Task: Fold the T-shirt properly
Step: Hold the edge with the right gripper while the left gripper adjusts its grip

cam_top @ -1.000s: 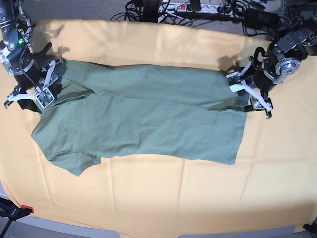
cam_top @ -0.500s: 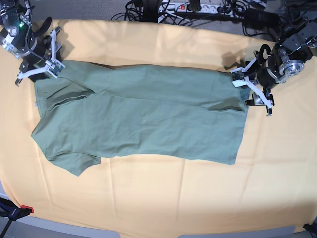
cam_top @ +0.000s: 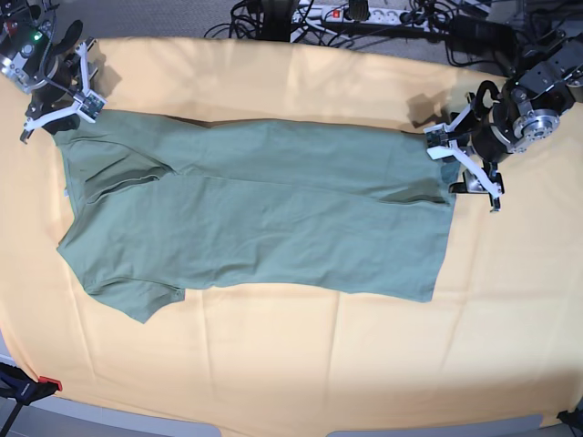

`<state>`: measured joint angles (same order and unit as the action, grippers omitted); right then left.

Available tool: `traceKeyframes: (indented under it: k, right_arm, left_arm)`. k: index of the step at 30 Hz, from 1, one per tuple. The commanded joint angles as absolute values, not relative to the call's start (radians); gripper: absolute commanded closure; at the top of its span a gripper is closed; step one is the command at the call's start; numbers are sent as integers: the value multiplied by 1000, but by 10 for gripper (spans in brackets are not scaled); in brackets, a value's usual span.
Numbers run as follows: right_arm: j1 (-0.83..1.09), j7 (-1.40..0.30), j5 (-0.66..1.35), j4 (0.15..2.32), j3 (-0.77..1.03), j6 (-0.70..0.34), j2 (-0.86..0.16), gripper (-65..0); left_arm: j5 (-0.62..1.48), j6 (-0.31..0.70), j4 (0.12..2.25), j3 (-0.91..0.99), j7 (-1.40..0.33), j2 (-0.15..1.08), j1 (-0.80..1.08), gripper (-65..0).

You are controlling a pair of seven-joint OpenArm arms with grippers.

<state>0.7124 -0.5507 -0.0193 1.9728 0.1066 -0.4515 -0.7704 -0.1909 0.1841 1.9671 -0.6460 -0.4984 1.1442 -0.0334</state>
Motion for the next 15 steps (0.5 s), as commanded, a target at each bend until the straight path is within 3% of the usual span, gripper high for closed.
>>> traceKeyframes:
  k: [1, 3, 9, 12, 15]
  right_arm:
    - [715, -549, -35, 1968, 114, -444, -788, -323]
    - [715, -541, -49, 1961, 114, -436, -788, -305]
    - [715, -535, -58, 1961, 114, -385, -788, -170]
    - [715, -546, -57, 1962, 114, -368, -792, -175]
    - [715, -547, -61, 1962, 114, -335, -807, -224]
  left_arm:
    - [-197, 169, 1979, -634, -494, 1166, -47, -342]
    - [-197, 169, 1979, -634, -494, 1166, -47, -342]
    - [-197, 169, 1979, -634, -495, 1166, -47, -342]
    - [-197, 169, 1979, -634, -494, 1166, -47, -342]
    - [-197, 169, 1979, -634, -495, 1166, -47, -342]
